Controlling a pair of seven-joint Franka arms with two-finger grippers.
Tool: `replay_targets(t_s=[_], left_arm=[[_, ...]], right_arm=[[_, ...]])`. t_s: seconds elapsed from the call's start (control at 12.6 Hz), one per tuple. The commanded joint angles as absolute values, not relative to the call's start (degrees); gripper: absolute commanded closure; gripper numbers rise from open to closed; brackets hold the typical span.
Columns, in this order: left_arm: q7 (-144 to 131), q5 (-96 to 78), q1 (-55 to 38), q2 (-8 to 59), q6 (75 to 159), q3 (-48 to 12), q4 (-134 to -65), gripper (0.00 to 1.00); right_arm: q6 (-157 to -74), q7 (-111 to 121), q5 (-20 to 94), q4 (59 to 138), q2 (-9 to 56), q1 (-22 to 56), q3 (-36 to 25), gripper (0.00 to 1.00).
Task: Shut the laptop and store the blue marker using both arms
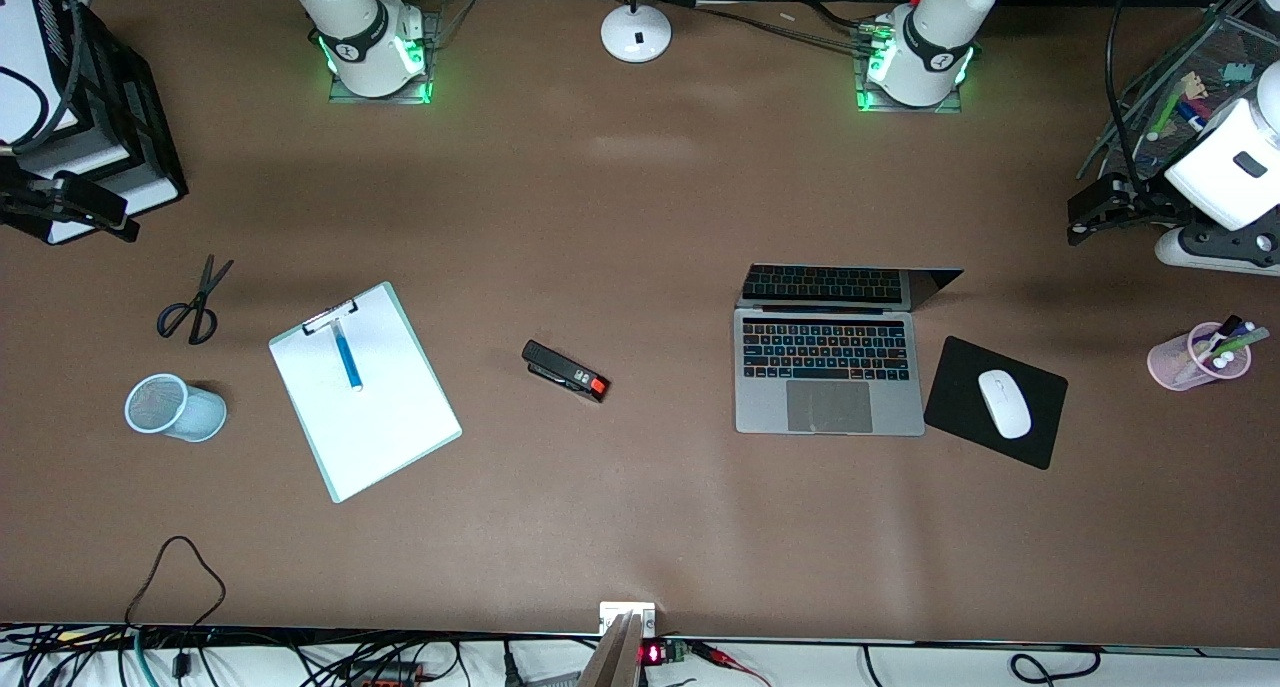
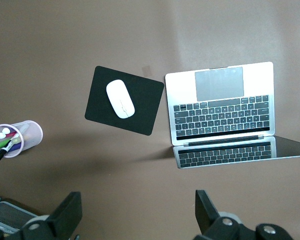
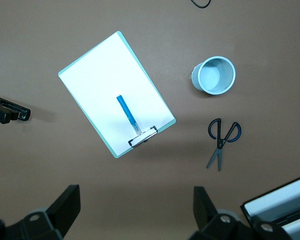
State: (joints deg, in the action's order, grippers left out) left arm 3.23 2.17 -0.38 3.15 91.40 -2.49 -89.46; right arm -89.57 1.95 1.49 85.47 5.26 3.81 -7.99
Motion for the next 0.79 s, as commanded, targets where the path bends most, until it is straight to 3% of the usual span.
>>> replay_targets(t_s=[0.0,0.71], left_arm=[[4.3,2.6,-0.3,4.0,90.0,-2.5,-87.5,0.00],[4.7,7.2,-1.4,4.8,90.4,-3.2,-86.5,0.00]], right_arm=[[-89.2,1.6,0.5,86.5,4.0,4.0,-7.6,0.00],[-90.1,1.5,1.1,86.5,8.2,4.0,-7.6,0.00]])
